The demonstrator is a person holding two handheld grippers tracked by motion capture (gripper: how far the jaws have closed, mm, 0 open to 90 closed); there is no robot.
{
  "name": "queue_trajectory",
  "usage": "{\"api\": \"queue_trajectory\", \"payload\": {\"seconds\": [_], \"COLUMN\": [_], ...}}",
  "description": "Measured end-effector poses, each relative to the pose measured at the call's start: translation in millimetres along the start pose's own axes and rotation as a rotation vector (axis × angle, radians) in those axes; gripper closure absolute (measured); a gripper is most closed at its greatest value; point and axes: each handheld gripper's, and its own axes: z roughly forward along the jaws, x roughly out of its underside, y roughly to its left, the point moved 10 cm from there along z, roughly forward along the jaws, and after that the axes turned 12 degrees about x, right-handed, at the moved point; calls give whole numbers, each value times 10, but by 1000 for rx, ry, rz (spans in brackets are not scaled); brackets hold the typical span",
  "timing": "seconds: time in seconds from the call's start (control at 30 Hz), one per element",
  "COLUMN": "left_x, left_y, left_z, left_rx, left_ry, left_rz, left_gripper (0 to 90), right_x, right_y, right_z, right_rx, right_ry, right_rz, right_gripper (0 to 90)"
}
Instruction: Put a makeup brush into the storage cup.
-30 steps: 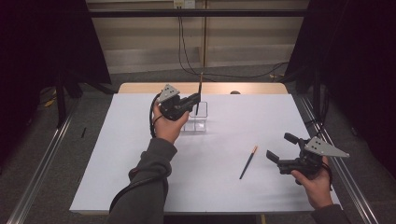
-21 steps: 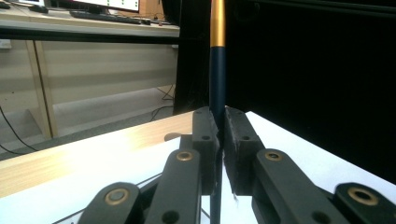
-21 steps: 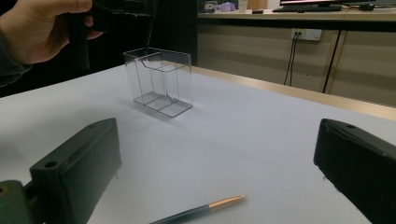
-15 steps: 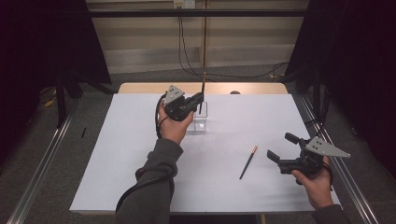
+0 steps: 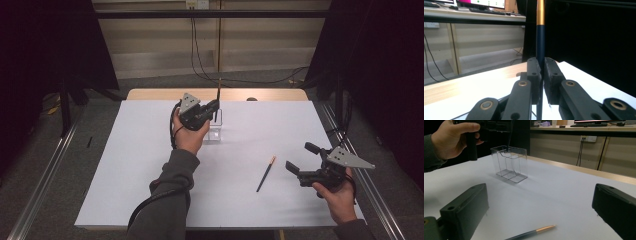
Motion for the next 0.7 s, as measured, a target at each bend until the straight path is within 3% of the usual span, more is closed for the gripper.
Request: {"api": "queue_trajectory", "payload": {"seconds": [0.23,0.57,0.7], "left_x": [25,29,54], "left_y": [13,8,13], "left_z": [30,56,71], "left_rx": [-22,-22,-34], "left_ry": [-7,-20,-22], "left_rz": [9,25,15], "left_gripper": [838,838,838], "right_x": [3,-3,1], "right_y": [-9,-4,-7], "right_z": [-1,-3,1], "right_rx": [2,2,3], "right_ry": [0,-3,-2], "right_rz": [-2,1,0], "right_gripper": [4,5,5]}}
